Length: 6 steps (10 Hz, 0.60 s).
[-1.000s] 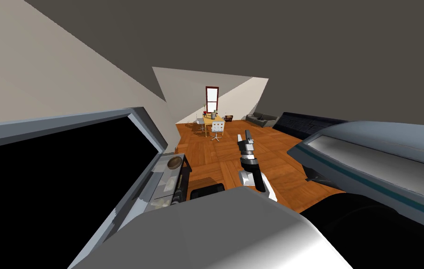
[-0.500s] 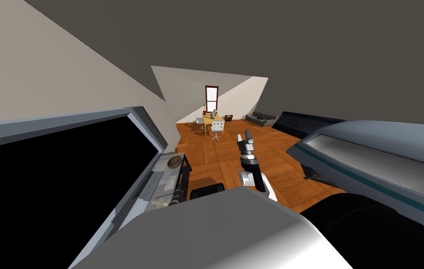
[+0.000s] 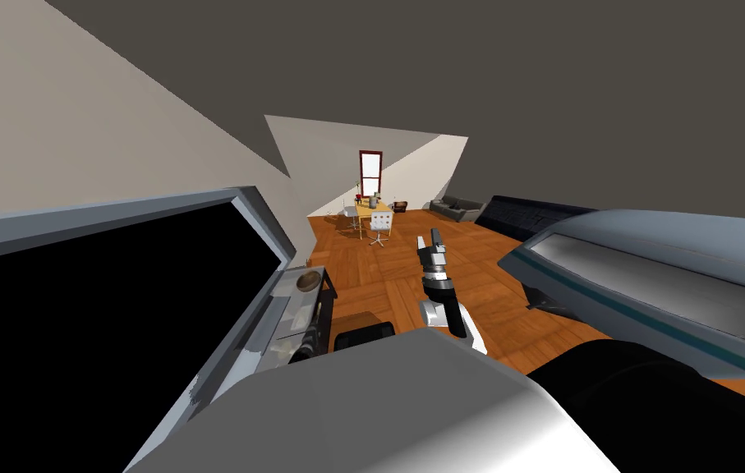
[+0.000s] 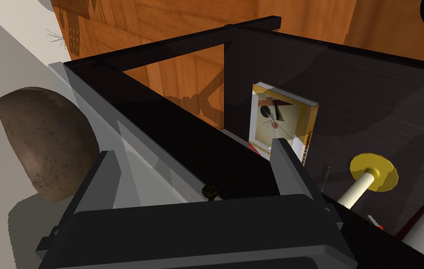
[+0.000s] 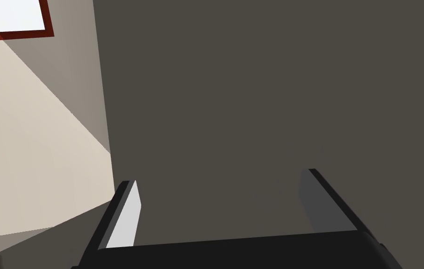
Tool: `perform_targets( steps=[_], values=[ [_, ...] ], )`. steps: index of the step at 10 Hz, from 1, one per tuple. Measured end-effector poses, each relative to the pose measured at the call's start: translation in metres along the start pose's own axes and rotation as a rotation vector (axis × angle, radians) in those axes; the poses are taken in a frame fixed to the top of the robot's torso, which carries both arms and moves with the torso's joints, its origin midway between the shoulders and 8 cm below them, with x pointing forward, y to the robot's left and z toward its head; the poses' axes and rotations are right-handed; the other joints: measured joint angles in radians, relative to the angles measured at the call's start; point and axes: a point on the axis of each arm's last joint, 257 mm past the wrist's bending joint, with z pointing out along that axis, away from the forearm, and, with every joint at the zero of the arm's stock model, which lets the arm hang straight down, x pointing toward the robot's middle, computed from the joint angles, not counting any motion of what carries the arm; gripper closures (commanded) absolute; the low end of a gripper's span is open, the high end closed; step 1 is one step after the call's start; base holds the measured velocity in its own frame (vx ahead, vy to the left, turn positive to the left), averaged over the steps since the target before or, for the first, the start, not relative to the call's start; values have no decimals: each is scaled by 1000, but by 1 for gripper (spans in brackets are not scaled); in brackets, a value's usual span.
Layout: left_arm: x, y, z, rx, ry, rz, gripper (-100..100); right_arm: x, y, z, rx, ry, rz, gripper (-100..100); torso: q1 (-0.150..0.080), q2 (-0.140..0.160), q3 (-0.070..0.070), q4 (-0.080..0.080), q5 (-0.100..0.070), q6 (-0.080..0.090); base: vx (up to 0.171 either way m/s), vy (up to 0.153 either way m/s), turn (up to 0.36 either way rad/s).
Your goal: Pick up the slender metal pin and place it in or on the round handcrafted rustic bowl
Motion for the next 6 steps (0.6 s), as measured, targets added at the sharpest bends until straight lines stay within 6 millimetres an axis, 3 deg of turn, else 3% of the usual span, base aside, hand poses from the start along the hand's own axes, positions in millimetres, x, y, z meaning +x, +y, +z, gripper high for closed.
perform_targets(
  steps=[5, 6],
  values=[
    [-15, -17, 15, -19, -15, -10, -100, 0, 0, 0, 0, 0, 0, 0, 0, 0, 0, 0, 0, 0, -67, 13, -20],
    [-16, -17, 15, -21, -15, -12, 0, 0, 0, 0, 0, 0, 0, 0, -1, -2, -1, 0, 0, 0, -6, 1, 0]
  ],
)
